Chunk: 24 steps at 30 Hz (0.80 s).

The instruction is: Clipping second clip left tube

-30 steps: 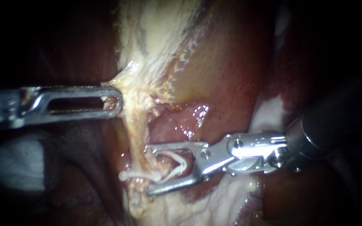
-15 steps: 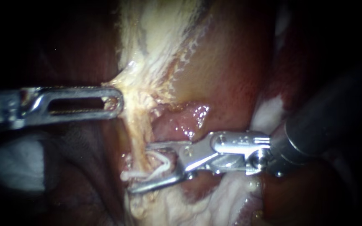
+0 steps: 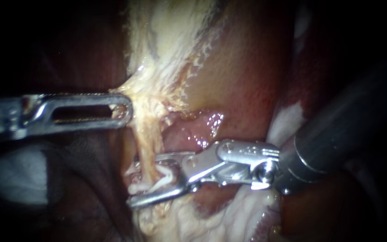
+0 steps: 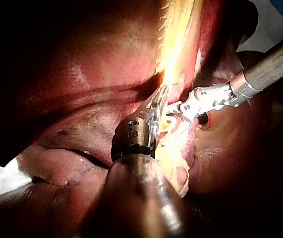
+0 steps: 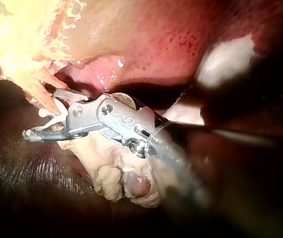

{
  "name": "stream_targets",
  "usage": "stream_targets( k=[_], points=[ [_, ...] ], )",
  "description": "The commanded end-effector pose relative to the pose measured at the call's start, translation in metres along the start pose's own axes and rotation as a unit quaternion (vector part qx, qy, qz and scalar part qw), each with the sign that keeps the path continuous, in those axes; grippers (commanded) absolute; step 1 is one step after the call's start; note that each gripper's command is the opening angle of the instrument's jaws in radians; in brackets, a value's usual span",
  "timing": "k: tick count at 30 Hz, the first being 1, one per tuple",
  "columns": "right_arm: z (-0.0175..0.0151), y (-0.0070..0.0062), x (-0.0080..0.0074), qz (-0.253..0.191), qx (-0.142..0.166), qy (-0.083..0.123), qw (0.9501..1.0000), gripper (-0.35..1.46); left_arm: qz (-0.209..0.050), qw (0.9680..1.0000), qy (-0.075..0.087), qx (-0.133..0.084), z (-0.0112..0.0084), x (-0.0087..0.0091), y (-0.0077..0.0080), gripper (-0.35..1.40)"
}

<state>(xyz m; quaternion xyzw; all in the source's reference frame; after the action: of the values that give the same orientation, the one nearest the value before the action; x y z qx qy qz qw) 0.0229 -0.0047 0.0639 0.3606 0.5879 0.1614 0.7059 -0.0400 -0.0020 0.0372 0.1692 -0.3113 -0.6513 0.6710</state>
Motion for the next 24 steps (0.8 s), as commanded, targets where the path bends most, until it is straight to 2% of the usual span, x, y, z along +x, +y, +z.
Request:
stream_targets(
  k=[1,6,10,13,14,18,24],
  points=[
    [0.0002,0.0,-0.0001,0.002,0.002,0.0,1.0,0.5,0.0,1.0,0.0,0.0,0.0,0.0,0.0,-0.35],
    [0.0003,0.0,-0.0001,0.009,0.007,-0.001,0.9999,0.46,0.0,1.0,0.0,0.0,0.0,0.0,0.0,-0.35],
    [0.0003,0.0,-0.0002,0.012,0.007,-0.001,0.9999,0.33,0.0,1.0,0.0,0.0,0.0,0.0,0.0,-0.35],
    [-0.0002,-0.0002,-0.0003,0.026,0.01,-0.001,0.9996,-0.27,0.0,1.0,0.0,0.0,0.0,0.0,0.0,-0.35],
    [-0.0003,-0.0001,-0.0002,0.029,0.01,-0.001,0.9995,-0.35,0.0,1.0,0.0,0.0,0.0,0.0,0.0,-0.35],
    [-0.0007,0.0001,-0.0001,0.033,-0.009,0.001,0.9994,-0.35,0.0,1.0,0.0,0.0,0.0,0.0,0.0001,-0.35],
    [-0.0004,0.0,-0.0004,0.032,-0.012,0.001,0.9994,-0.35,0.0,1.0,0.0,0.0,0.0,0.0,0.0001,-0.35]
  ],
)
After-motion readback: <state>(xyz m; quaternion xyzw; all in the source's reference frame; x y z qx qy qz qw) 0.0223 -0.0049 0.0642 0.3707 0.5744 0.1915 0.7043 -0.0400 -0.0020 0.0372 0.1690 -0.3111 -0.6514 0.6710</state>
